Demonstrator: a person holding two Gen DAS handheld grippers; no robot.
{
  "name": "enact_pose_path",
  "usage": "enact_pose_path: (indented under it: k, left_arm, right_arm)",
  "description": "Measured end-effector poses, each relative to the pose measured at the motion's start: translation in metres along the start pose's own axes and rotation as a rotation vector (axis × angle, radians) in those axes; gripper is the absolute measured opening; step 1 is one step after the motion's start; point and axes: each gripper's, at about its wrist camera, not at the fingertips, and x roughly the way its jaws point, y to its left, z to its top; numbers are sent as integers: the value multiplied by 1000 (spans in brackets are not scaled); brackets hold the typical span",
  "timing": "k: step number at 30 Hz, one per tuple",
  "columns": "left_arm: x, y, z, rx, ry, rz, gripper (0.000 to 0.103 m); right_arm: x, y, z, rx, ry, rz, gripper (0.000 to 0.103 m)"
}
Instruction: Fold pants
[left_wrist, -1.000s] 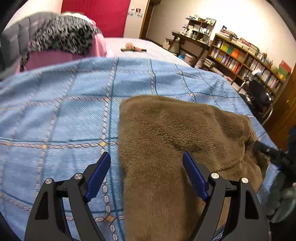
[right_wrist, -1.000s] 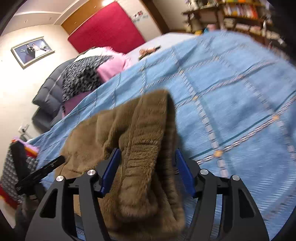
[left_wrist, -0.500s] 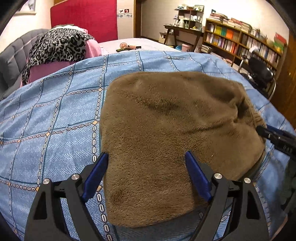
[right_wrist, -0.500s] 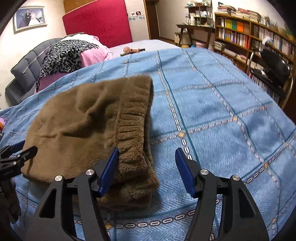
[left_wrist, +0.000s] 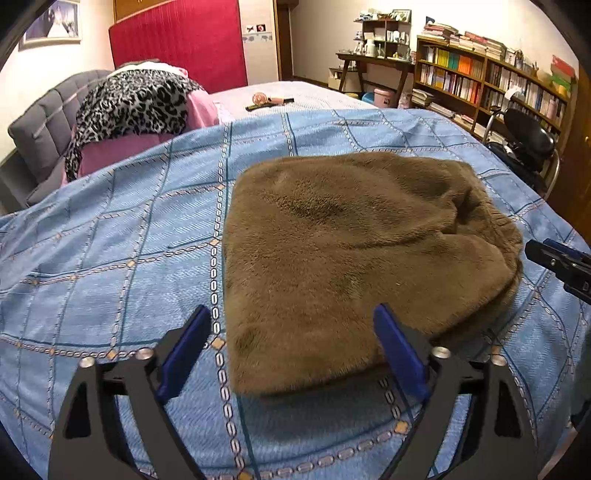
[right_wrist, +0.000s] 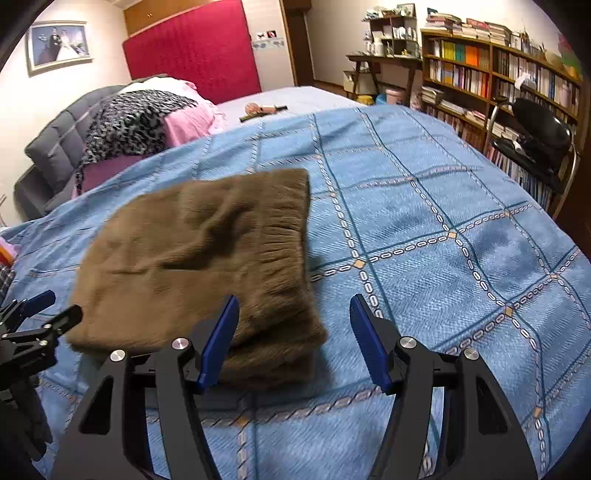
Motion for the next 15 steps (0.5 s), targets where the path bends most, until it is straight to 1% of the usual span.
enact_pose_path:
  k: [4, 6, 8, 11, 13, 15]
  left_arm:
    - [-26, -2, -1, -3, -40, -1, 92]
    - [-39, -4, -1, -6, -60, 6, 92]
    - [-53, -5, -2, -8, -82, 13, 92]
    - [-71, -7, -3, -14, -105, 25, 92]
    - [-83, -9, -4, -21, -118, 41, 92]
    - [-91, -11, -5, -28, -125, 59, 92]
  right_arm:
    - [-31, 15, -4, -16, -43, 36, 66]
    - [-46, 23, -4, -24, -64, 50, 76]
    - [-60, 32, -6, -36, -84, 60, 77]
    - [-76, 41, -7, -50, -103, 81, 84]
    - [-89, 48, -9, -61, -127, 90, 87]
    - [-98, 52, -12, -63, -141, 98, 93]
